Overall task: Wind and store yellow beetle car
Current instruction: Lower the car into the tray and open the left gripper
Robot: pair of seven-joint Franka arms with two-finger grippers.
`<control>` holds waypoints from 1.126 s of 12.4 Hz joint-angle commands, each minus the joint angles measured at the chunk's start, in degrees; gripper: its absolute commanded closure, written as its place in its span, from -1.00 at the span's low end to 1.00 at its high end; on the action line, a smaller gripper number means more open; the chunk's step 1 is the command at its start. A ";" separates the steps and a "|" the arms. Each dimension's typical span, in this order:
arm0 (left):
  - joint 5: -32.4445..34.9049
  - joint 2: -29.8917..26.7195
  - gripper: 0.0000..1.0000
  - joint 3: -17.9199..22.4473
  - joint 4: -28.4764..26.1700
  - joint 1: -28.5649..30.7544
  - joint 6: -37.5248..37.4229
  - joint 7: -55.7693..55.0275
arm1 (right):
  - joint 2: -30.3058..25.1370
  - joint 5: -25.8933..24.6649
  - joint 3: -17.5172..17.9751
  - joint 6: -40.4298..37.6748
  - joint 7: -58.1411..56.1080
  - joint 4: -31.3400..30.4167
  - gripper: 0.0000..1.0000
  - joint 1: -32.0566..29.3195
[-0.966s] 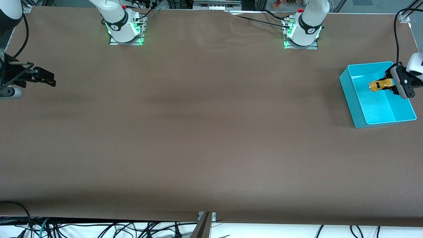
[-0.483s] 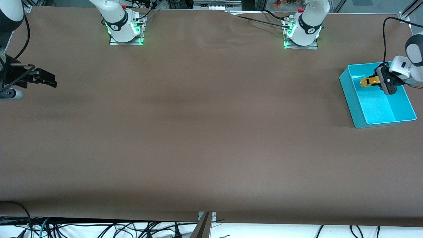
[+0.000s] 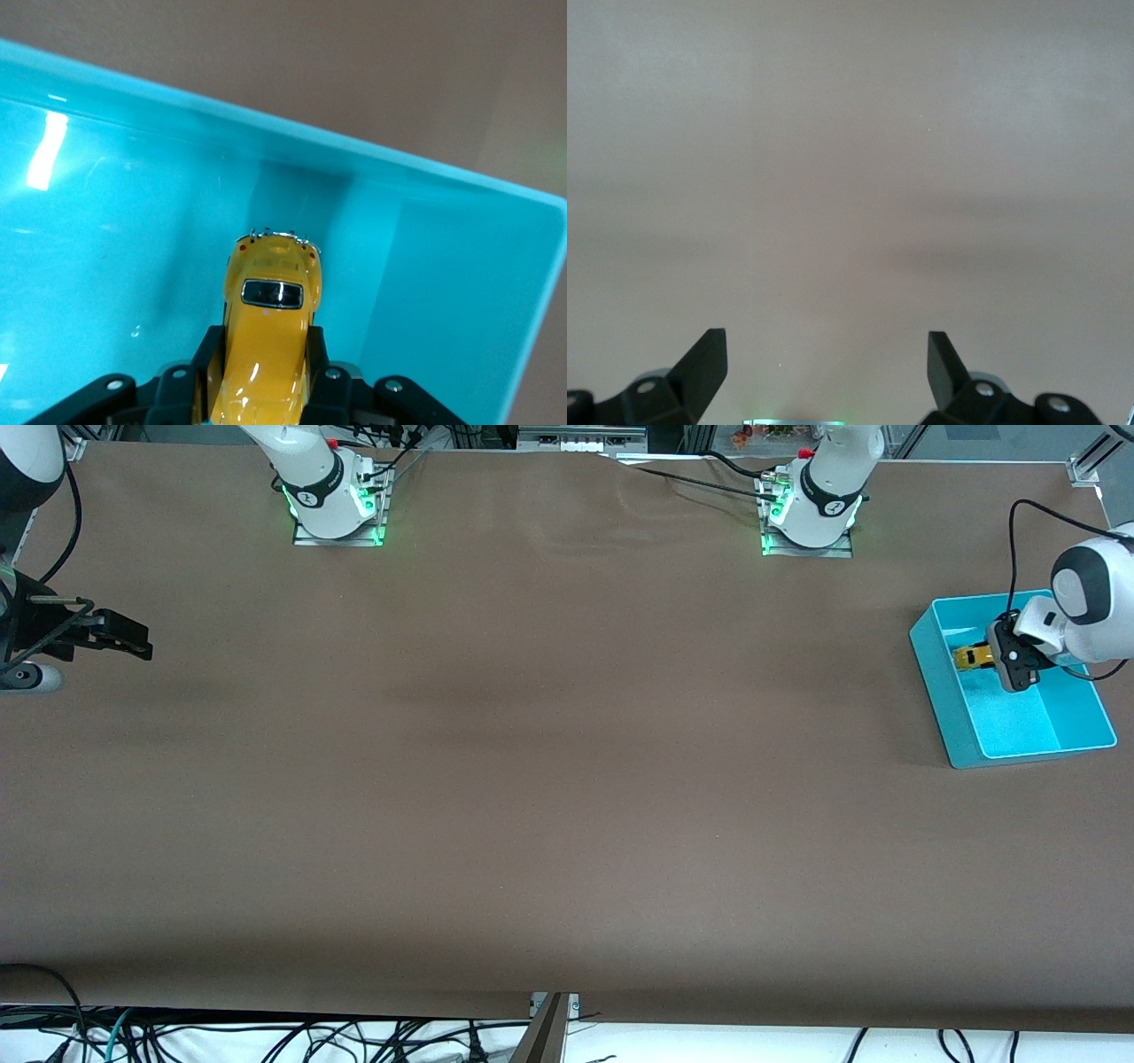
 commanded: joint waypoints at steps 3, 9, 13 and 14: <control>1.59 1.04 -0.04 0.04 -0.66 2.14 -1.50 0.82 | -0.06 0.59 -0.12 -0.67 0.73 0.24 -1.00 -0.09; 1.59 0.78 -1.00 0.04 -0.75 2.14 -4.94 0.74 | -0.15 0.59 -0.03 -0.67 0.73 0.24 -1.00 0.00; 0.81 -3.77 -1.00 -0.48 1.80 -0.14 -5.11 0.38 | -0.15 0.59 -0.03 -0.67 0.64 0.24 -1.00 0.09; 0.11 -5.71 -1.00 -1.36 3.19 -0.40 -6.50 -0.05 | -0.15 0.59 -0.03 -0.67 0.64 0.24 -1.00 0.00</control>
